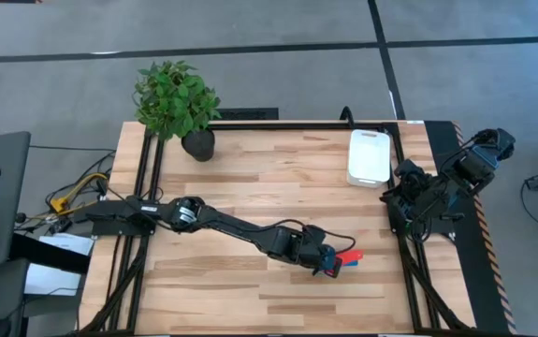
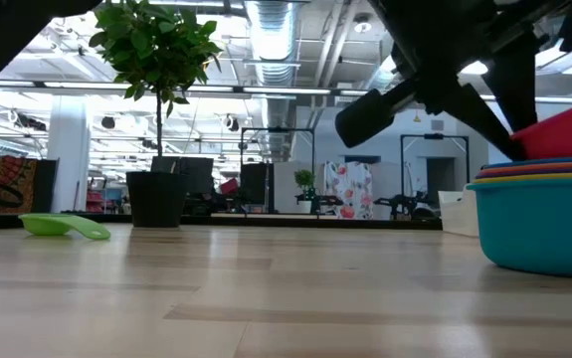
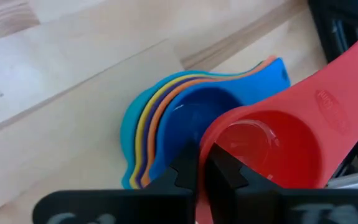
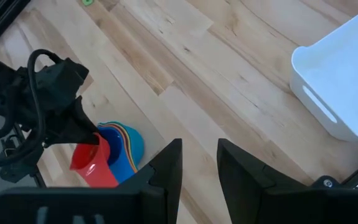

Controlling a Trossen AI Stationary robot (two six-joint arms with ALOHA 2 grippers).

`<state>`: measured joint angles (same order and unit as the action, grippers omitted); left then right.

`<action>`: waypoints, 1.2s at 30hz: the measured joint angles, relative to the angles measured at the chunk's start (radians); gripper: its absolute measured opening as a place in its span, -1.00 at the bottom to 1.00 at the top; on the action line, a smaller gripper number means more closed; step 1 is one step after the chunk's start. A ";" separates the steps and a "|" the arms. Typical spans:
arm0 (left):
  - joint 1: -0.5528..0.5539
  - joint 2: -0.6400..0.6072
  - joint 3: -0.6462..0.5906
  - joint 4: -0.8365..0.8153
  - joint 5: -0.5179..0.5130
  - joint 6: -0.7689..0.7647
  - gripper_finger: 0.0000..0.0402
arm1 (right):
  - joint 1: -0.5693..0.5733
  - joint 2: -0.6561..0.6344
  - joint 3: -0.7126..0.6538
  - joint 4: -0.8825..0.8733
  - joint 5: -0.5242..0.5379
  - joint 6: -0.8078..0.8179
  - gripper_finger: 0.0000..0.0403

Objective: Nest measuring cups in basket
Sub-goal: Stack the red measuring cup on the blue measuring cup

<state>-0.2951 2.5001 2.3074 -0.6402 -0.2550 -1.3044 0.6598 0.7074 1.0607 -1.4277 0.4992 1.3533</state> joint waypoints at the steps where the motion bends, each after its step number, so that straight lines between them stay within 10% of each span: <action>1: 0.000 0.001 0.000 0.002 -0.003 0.002 -0.99 | 0.000 0.000 0.000 0.000 0.000 0.000 -0.38; 18: 0.028 0.002 0.000 -0.047 0.038 0.078 -0.97 | 0.000 0.000 0.000 -0.001 -0.004 -0.019 -0.38; 36: 0.039 -0.012 0.049 -0.119 0.074 0.182 -0.37 | 0.000 0.000 0.000 -0.002 -0.005 -0.030 -0.38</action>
<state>-0.2562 2.4882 2.3562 -0.7594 -0.1814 -1.1219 0.6598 0.7071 1.0607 -1.4300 0.4946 1.3235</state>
